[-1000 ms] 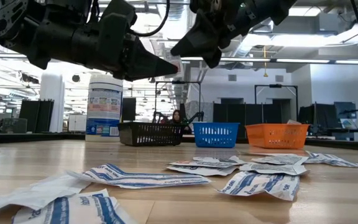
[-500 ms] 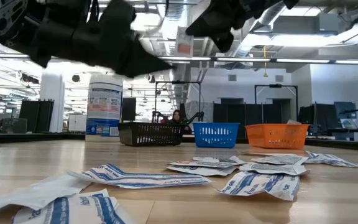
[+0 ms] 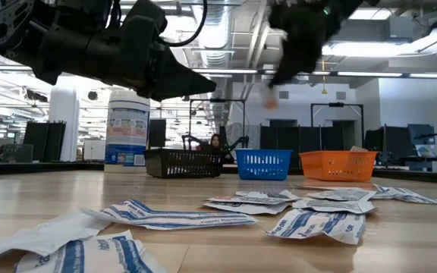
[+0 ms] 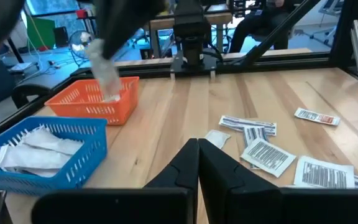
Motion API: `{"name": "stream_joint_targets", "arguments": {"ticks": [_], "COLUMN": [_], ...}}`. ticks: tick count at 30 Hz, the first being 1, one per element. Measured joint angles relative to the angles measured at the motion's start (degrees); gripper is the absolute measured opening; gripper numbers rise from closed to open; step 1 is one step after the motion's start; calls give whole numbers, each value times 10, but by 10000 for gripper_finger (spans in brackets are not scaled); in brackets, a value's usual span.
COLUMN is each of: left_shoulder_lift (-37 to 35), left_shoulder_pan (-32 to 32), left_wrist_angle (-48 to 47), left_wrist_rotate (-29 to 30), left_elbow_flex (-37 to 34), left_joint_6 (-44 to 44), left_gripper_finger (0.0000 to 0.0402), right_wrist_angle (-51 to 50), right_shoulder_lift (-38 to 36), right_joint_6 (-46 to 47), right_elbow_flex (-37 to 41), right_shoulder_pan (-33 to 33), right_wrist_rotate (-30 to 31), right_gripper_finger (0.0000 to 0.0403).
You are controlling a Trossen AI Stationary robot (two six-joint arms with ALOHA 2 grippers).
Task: Pick & Place First Aid Supplies
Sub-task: Put the orange ointment pack into the orange bin, then put the blue bandage into the blue bin
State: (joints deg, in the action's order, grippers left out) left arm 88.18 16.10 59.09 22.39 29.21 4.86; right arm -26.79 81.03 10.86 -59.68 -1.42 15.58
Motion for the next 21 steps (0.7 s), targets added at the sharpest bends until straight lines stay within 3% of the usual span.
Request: {"name": "stream_joint_targets", "arguments": {"ticks": [4, 8, 14, 21], "left_shoulder_lift": [0, 0, 0, 0], "left_shoulder_pan": [0, 0, 0, 0], "left_wrist_angle": [-2, -1, 0, 0], "left_wrist_rotate": [0, 0, 0, 0], "left_elbow_flex": [0, 0, 0, 0], "left_joint_6": [-5, -9, -9, -9], "left_gripper_finger": [9, 9, 9, 10], "right_wrist_angle": [-145, -253, -257, -242], "right_shoulder_lift": [-25, -29, -11, 8], "right_joint_6": [57, 119, 142, 142], "right_elbow_flex": [0, 4, 42, 44], "right_shoulder_pan": [47, 118, 208, 230], "right_wrist_rotate": [96, 100, 79, 59], "right_gripper_finger": [2, 2, 9, 47]}}
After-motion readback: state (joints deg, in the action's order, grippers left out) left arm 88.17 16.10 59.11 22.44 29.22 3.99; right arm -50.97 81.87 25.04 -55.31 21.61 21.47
